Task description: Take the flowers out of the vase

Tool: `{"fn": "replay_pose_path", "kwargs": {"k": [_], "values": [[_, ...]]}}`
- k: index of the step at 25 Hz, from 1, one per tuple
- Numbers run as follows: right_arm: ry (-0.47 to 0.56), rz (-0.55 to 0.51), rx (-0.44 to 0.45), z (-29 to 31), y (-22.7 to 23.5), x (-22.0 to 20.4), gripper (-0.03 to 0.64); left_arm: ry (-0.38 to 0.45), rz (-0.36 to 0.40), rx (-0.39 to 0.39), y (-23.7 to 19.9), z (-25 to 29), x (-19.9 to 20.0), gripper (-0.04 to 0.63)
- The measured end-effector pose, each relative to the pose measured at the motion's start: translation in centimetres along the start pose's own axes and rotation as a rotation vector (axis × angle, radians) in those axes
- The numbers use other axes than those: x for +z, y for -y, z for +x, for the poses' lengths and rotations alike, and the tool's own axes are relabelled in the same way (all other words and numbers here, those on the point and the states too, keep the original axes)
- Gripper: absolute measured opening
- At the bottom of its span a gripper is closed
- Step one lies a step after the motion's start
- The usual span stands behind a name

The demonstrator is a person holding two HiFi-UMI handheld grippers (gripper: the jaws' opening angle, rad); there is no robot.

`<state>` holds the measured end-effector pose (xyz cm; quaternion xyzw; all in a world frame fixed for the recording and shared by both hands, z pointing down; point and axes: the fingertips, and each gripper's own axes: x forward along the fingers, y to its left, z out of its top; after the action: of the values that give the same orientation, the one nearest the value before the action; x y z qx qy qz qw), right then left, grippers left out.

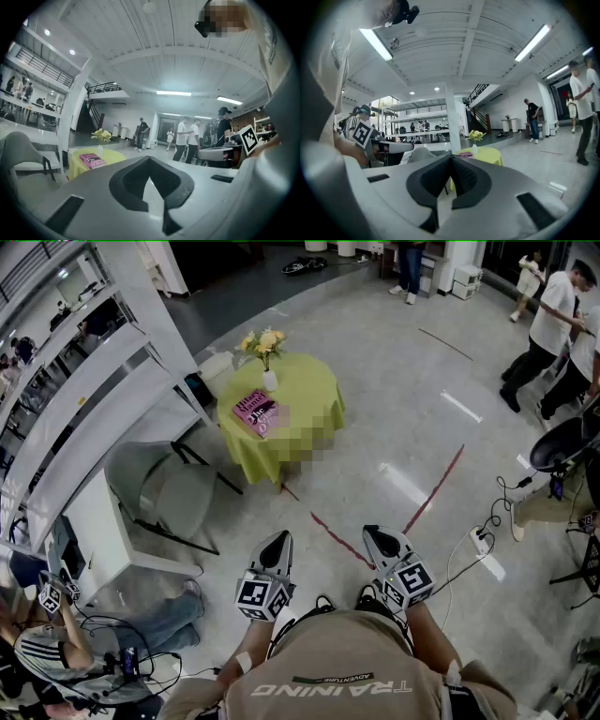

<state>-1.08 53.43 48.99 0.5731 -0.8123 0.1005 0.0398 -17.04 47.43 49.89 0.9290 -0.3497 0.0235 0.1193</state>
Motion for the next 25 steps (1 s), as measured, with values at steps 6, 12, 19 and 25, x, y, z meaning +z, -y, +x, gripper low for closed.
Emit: {"fn": "replay_pose_path", "kwargs": {"k": [6, 12, 19, 25], "values": [[-0.004, 0.010, 0.001, 2.3, -1.2, -0.2, -0.003, 0.000, -0.002, -0.007, -2.6, 0.0, -0.1, 0.011], [-0.028, 0.026, -0.012, 3.1, -0.2, -1.1, -0.003, -0.023, -0.032, -0.005, -3.4, 0.7, -1.6, 0.011], [-0.031, 0.020, 0.028, 6.4, 3.5, -1.1, -0.003, -0.030, -0.021, 0.014, -4.7, 5.3, -1.4, 0.011], [-0.029, -0.001, 0.094, 11.1, 8.9, 0.6, -0.003, -0.028, -0.005, 0.038, -6.1, 12.3, 1.6, 0.011]]}}
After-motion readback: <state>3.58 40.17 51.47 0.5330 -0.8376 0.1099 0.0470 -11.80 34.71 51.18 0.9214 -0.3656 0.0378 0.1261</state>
